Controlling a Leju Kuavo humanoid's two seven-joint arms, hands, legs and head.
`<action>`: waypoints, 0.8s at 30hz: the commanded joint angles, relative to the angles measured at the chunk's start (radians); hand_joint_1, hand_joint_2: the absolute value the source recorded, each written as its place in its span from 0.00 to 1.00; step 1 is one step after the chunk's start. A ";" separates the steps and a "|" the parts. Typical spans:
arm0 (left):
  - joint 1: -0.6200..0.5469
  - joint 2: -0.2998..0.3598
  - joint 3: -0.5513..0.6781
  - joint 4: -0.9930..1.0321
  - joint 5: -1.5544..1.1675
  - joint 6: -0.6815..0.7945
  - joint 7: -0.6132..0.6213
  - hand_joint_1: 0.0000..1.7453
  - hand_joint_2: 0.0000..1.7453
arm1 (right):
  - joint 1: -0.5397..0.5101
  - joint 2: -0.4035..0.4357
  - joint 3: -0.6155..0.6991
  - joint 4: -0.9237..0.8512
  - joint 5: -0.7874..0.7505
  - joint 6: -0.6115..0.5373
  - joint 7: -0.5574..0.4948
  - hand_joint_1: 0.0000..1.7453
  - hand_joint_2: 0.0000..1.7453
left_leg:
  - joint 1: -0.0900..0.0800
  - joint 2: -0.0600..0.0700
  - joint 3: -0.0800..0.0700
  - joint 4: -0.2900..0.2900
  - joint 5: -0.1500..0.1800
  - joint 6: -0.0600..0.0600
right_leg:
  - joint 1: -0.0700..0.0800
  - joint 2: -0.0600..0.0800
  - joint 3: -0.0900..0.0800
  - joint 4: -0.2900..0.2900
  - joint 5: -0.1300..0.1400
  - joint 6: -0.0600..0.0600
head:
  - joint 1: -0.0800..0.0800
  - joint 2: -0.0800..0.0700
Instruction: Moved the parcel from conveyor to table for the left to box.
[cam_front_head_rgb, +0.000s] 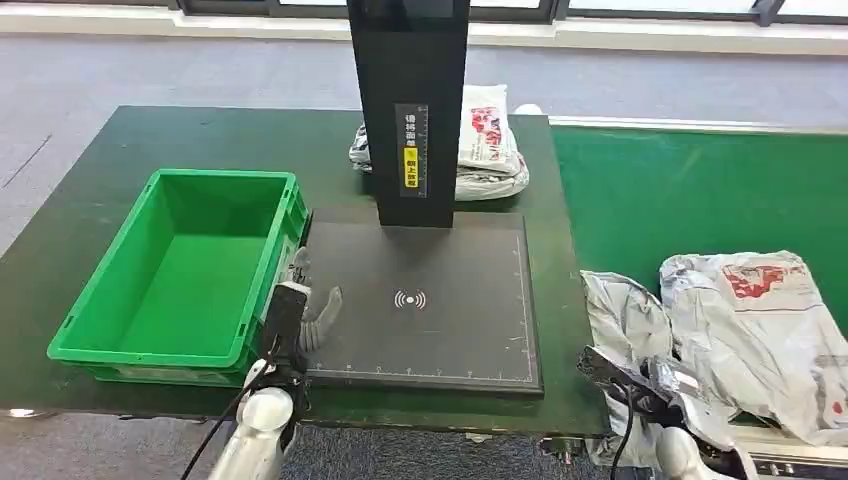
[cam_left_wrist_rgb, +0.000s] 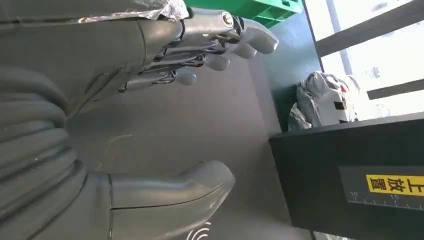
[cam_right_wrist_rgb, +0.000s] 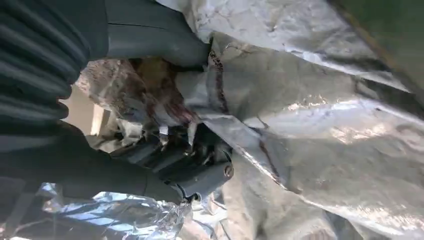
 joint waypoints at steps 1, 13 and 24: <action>-0.022 0.021 0.014 0.044 0.000 -0.011 -0.007 0.00 1.00 | -0.092 0.090 -0.103 0.083 -0.350 0.025 -0.167 1.00 1.00 | 0.001 0.004 0.003 -0.002 0.000 -0.001 | 0.001 0.004 0.002 -0.002 0.001 -0.001 | 0.000 0.000; -0.114 0.008 0.004 0.224 0.039 0.006 -0.128 0.00 1.00 | -0.152 0.172 -0.175 0.184 -1.458 0.399 -0.383 1.00 1.00 | 0.002 0.009 0.006 -0.004 0.000 -0.002 | 0.002 0.010 0.003 -0.004 0.003 -0.003 | 0.000 0.000; -0.117 0.009 0.004 0.233 0.044 0.005 -0.142 0.00 1.00 | -0.166 0.151 -0.120 0.180 -1.543 0.371 -0.386 1.00 1.00 | 0.002 0.009 0.004 -0.002 0.000 -0.003 | 0.001 0.010 0.000 -0.001 0.002 -0.002 | 0.000 0.000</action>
